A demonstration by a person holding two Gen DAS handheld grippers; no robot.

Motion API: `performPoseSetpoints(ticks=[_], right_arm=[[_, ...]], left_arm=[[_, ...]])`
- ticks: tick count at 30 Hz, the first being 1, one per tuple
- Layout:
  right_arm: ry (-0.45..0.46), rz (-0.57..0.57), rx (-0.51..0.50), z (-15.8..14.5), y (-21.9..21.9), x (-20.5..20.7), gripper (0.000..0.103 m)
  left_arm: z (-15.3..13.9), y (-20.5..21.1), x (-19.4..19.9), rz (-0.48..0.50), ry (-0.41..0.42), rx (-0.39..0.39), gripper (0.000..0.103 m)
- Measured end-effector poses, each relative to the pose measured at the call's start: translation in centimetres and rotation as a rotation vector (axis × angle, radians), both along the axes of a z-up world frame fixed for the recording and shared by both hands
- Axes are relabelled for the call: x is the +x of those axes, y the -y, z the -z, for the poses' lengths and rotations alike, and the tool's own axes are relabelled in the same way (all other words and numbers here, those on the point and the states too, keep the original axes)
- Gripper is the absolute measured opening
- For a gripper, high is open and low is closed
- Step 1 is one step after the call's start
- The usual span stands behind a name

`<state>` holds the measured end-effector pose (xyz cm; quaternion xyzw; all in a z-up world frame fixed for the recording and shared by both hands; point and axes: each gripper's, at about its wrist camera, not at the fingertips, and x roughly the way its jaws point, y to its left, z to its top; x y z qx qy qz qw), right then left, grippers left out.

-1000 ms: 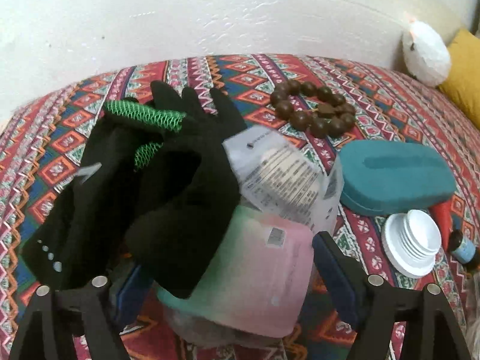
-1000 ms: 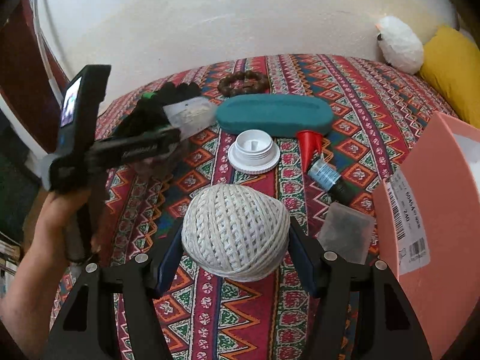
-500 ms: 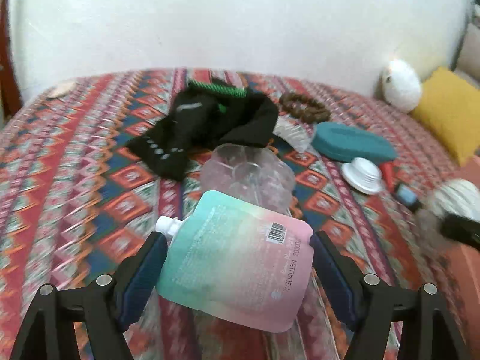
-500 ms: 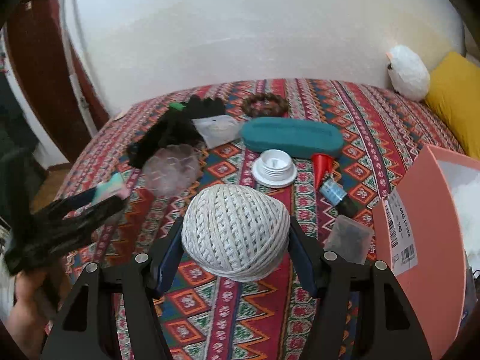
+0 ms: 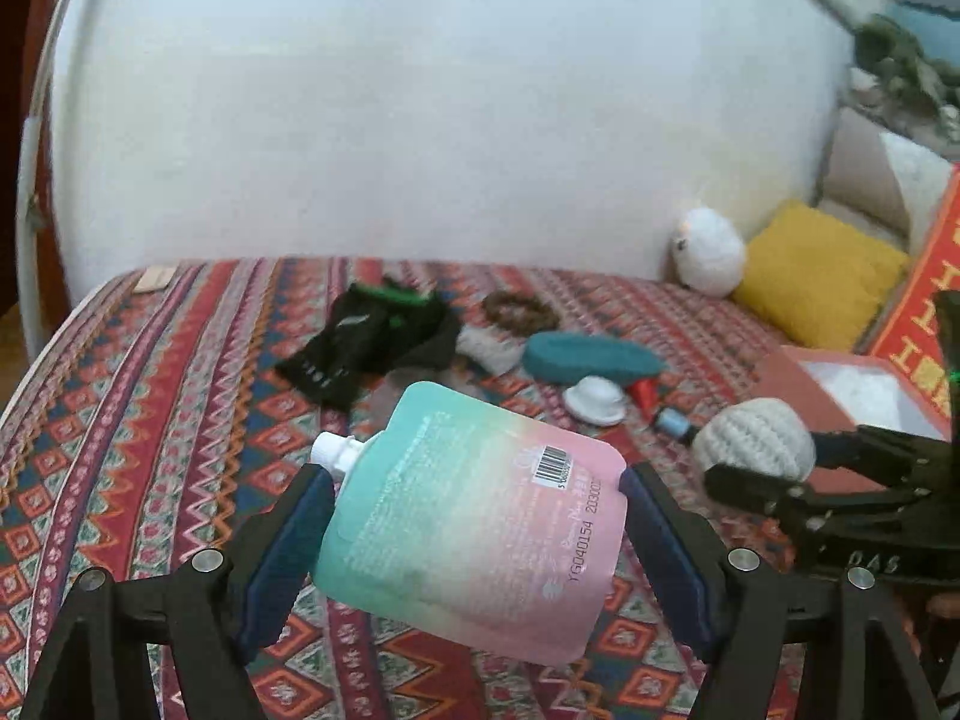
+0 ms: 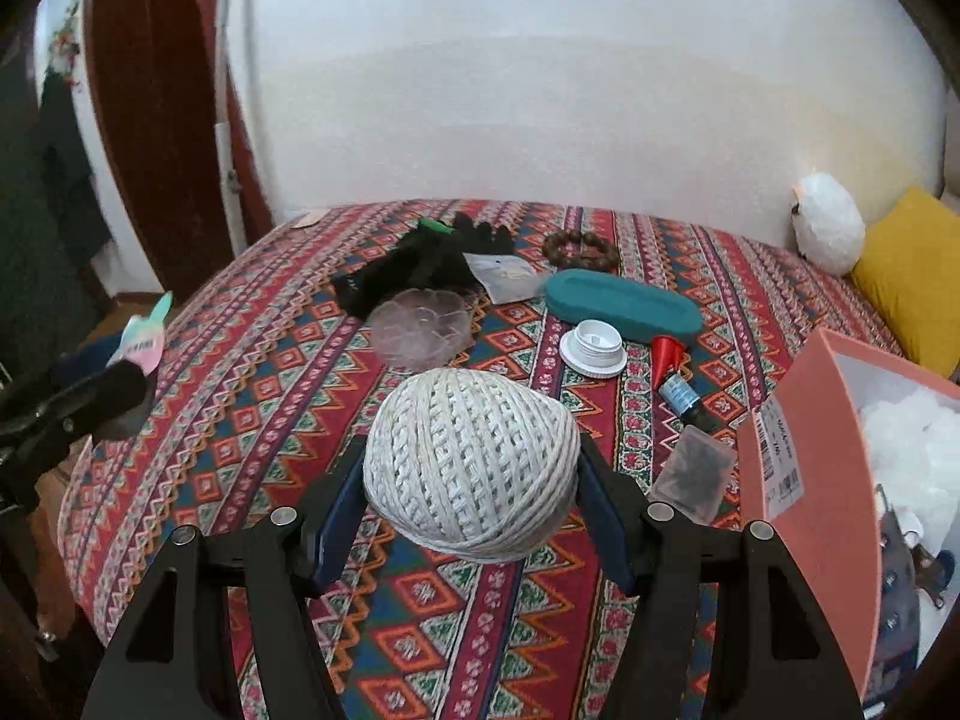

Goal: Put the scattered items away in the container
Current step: 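Carry the twine ball and pink-green pouch over the pink box and lower them in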

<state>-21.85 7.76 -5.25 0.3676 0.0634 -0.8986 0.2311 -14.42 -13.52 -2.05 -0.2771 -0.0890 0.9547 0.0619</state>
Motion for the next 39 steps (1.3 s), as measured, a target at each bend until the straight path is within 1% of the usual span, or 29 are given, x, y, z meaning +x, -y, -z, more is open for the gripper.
performPoseSetpoints(ticks=[4, 11, 14, 19, 22, 25, 29, 33, 39], right_arm=[[-0.037, -0.013, -0.005, -1.5, -0.2, 1.9, 0.068], [-0.092, -0.017, -0.029, -4.1, -1.5, 4.6, 0.068], [-0.115, -0.003, -0.044, -5.2, -2.9, 5.6, 0.068], [-0.151, 0.044, -0.085, -7.0, -6.3, 7.0, 0.068], [-0.182, 0.084, -0.126, -8.5, -8.8, 7.5, 0.068], [-0.216, 0.129, -0.154, -9.7, -11.4, 8.1, 0.068], [-0.246, 0.211, -0.209, -11.3, -16.3, 8.6, 0.068], [-0.275, 0.297, -0.249, -12.3, -21.0, 9.2, 0.068], [-0.294, 0.423, -0.302, -13.3, -27.9, 9.7, 0.068]], left_arm=[[-0.5, -0.8, 0.8, 0.032, -0.015, 0.000, 0.081], [-1.9, -1.7, 1.6, 0.064, -0.035, 0.036, 0.081], [-2.7, -2.5, 2.0, 0.079, -0.050, 0.047, 0.081], [-4.2, -5.1, 2.4, 0.117, -0.076, 0.041, 0.082], [-5.5, -7.6, 2.4, 0.149, -0.095, 0.031, 0.082], [-7.0, -10.5, 2.4, 0.191, -0.125, 0.037, 0.082], [-9.0, -15.5, 1.9, 0.270, -0.157, 0.016, 0.082], [-10.3, -20.6, 1.0, 0.347, -0.161, 0.008, 0.082], [-10.6, -28.0, -0.5, 0.453, -0.141, -0.010, 0.082]])
